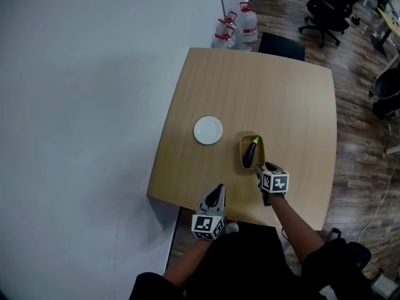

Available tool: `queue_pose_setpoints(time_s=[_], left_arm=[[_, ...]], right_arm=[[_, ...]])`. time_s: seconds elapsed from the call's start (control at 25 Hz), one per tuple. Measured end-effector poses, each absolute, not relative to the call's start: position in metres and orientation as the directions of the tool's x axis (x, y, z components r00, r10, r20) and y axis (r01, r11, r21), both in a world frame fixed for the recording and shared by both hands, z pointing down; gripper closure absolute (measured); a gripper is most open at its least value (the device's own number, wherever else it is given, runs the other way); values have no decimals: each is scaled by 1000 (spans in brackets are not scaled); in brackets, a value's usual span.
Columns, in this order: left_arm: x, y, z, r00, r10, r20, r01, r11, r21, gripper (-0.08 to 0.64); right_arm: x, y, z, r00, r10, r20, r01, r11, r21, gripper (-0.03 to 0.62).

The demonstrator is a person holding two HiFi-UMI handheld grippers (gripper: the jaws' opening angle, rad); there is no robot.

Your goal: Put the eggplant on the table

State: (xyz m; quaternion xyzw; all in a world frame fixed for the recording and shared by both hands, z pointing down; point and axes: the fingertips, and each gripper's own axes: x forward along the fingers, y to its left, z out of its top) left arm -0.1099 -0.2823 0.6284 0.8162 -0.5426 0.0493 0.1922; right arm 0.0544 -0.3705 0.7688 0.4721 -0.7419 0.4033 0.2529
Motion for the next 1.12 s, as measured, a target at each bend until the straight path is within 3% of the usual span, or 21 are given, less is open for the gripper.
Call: queue_pose_setpoints(time_s=[0.28, 0.48, 0.56, 0.8, 1.12], left_arm=[[-124, -230, 590, 386, -893, 230, -896, -303, 326, 548], [-131, -192, 556, 389, -899, 200, -873, -290, 393, 548], [-131, -175, 544, 393, -900, 189, -864, -290, 412, 548], [-121, -151, 533, 423, -886, 188, -851, -318, 417, 548], [-113, -148, 513, 439, -886, 147, -855, -362, 372, 546]], right_arm=[[49, -311, 696, -465, -558, 687, -884, 245, -398, 339], [41, -259, 651, -476, -593, 649, -879, 289, -380, 451], [35, -236, 630, -497, -618, 609, -867, 329, -374, 525], [10, -184, 563, -573, -682, 455, -819, 468, -331, 532], [13, -160, 513, -495, -783, 377, -868, 467, -169, 532]])
